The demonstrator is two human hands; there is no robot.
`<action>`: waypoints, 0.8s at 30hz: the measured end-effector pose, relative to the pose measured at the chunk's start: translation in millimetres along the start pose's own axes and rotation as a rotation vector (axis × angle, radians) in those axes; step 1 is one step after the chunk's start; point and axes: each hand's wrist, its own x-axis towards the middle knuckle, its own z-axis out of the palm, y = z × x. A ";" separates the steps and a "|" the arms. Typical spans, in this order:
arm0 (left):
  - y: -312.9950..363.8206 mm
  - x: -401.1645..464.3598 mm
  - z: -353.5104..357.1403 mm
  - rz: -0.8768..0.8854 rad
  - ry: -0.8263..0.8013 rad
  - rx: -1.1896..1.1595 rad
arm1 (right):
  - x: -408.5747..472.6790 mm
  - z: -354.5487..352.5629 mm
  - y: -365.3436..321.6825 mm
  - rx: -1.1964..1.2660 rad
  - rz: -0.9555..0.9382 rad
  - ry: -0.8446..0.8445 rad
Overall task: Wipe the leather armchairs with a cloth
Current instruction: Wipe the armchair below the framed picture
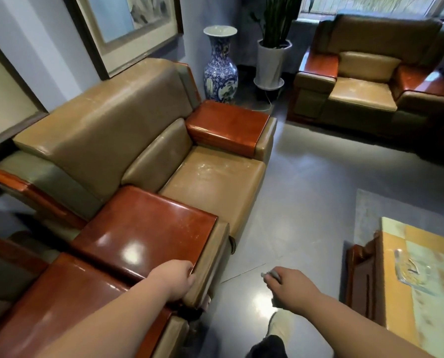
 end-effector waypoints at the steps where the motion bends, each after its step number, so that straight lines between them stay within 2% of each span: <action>1: 3.2 11.9 -8.3 -0.023 0.008 -0.021 | 16.7 -13.3 -0.2 0.006 -0.012 -0.019; 8: 53.5 83.7 -47.8 -0.144 -0.013 -0.203 | 131.8 -108.6 17.6 -0.044 -0.063 -0.161; 13: 73.2 114.2 -52.1 -0.195 -0.047 -0.255 | 219.1 -143.7 34.8 -0.261 -0.028 -0.163; 15: 66.3 123.1 -49.6 -0.193 -0.085 -0.243 | 249.1 -147.0 31.5 -0.378 -0.031 -0.176; 18: 41.1 144.9 -45.7 -0.225 -0.137 -0.262 | 285.9 -140.7 15.4 -0.477 -0.038 -0.316; 24: -19.7 209.5 -46.8 -0.316 -0.223 -0.260 | 341.0 -126.5 -24.3 -0.421 -0.007 -0.483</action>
